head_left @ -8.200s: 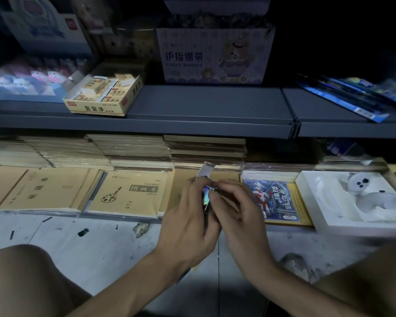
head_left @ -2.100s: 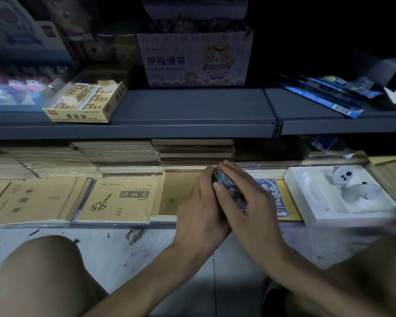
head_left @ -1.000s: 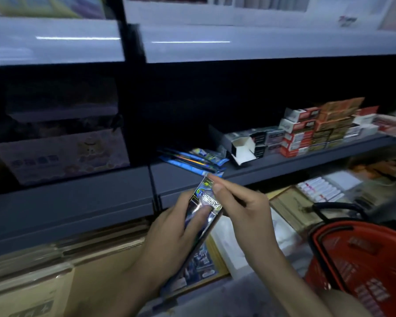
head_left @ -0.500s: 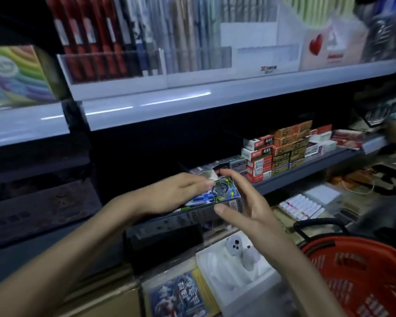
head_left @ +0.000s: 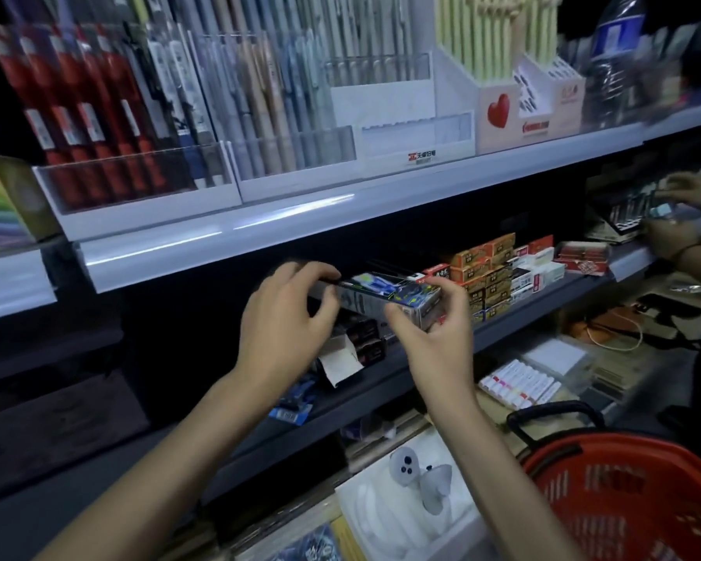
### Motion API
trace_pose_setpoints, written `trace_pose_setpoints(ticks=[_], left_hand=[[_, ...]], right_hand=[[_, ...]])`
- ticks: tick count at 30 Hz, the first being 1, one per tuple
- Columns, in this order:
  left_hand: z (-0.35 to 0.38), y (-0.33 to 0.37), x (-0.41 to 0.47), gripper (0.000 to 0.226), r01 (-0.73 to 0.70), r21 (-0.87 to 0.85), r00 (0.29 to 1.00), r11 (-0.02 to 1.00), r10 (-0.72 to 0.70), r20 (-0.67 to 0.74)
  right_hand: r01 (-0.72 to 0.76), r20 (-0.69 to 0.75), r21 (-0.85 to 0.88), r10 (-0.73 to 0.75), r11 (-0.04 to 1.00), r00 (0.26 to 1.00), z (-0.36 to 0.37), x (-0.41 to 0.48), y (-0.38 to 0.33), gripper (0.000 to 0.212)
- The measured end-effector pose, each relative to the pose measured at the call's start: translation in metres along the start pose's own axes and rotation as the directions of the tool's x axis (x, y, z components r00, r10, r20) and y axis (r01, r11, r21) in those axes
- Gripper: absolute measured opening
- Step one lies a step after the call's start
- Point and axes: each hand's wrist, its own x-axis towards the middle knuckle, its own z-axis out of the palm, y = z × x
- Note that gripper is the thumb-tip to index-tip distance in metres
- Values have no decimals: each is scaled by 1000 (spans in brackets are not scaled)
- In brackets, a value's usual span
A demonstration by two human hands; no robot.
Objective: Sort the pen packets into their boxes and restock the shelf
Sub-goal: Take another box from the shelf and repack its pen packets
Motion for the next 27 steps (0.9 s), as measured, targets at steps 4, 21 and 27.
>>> trace_pose_setpoints(ticks=[4,21,27], left_hand=[[30,6,-18,28,183,-267,982,946,-165,91],[61,11,-77,30,349,-364,936,864,-303,179],[54,0,-92,25,319,-253,945,913,-285,162]], right_hand=[[-60,-35,2,60,998,998,18,14,18,55],[93,-109,-446,-157,890,981,45,39,69,59],[79,-133,-567,-186,820,974,45,37,68,68]])
